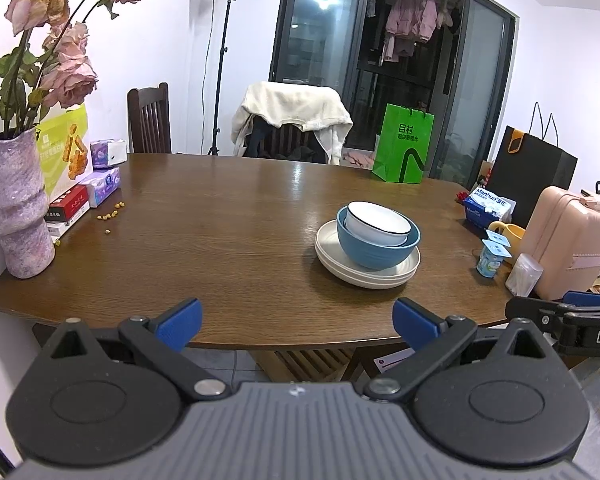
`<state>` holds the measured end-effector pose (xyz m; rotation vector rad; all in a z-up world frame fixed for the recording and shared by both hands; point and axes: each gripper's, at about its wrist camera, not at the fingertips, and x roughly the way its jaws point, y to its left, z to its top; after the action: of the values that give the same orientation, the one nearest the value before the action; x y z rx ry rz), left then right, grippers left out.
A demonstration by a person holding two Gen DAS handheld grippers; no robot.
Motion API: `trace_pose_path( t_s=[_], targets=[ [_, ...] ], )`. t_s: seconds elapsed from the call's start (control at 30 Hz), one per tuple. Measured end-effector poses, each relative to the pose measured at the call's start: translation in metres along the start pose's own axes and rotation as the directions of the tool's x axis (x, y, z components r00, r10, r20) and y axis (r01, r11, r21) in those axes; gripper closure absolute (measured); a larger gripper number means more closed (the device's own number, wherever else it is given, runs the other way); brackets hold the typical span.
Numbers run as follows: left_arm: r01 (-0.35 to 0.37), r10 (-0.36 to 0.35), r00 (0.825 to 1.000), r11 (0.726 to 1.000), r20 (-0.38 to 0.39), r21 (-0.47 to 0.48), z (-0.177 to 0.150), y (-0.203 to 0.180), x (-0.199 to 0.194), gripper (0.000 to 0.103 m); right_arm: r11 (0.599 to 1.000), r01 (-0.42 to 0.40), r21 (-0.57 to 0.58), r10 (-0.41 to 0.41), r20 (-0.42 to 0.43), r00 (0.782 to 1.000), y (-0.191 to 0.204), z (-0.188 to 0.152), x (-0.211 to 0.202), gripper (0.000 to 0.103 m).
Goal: Organize plates and bowls
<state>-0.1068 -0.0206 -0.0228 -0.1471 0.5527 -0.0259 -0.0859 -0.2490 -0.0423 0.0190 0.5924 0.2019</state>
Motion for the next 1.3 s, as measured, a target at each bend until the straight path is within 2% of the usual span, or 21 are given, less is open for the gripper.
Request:
trace_pose_path(
  t_s=[1.3],
  targets=[
    [-0.03,0.03,1.0,1.0,0.006,0.005,-0.0018,-0.0003,-0.0055,0.0,1.0,-0.018,0.0,0.018,0.003,1.0,0.0059,-0.0019,-0.0031,0.0]
  ],
)
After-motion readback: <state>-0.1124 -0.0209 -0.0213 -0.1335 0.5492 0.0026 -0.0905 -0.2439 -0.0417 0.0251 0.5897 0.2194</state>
